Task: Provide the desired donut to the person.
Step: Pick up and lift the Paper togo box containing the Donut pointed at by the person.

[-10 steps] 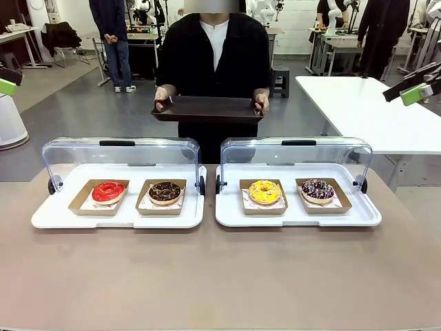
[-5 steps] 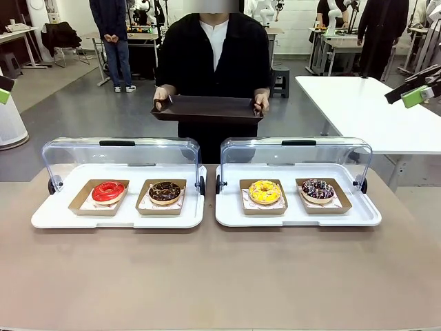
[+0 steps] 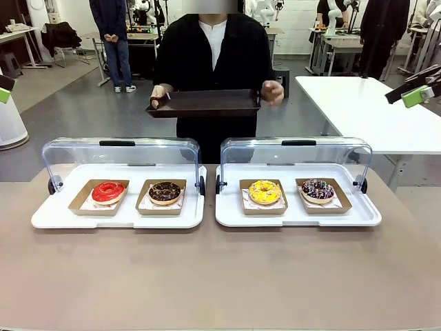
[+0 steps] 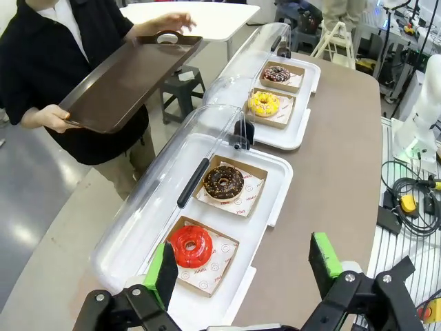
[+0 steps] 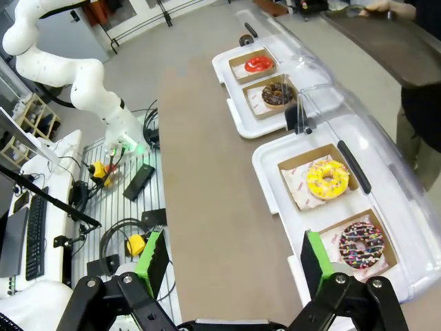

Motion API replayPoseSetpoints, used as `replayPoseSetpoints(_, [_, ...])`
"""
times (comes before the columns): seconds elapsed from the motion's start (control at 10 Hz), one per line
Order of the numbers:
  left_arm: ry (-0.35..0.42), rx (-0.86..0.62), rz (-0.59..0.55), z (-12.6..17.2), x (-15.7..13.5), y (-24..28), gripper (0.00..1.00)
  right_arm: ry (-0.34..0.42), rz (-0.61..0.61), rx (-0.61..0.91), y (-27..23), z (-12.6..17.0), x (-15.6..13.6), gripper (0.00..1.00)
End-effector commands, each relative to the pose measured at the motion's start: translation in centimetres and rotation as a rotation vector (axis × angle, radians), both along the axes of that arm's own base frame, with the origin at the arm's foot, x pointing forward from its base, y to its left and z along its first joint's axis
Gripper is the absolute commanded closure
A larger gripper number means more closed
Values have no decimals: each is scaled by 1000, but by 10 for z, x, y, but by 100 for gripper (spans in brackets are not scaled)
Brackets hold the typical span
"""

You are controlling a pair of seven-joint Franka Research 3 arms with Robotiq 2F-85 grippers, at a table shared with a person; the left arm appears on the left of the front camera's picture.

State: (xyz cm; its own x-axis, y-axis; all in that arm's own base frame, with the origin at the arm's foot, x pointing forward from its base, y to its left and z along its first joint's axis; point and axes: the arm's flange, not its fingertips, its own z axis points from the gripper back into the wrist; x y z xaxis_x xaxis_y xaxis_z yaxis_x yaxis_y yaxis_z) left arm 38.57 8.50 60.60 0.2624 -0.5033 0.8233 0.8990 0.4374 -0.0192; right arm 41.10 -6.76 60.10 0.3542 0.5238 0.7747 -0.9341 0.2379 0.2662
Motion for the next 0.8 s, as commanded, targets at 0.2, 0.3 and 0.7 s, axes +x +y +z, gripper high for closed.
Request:
replayPoseSetpoints(0.2, [-4,-14,0,1,1,-1,0,-1,3,0,1,0,0,0])
replayPoseSetpoints(0.3, [-4,-14,0,1,1,-1,0,-1,3,0,1,0,0,0])
replayPoseSetpoints(0.7, [-4,-14,0,1,1,-1,0,-1,3,0,1,0,0,0])
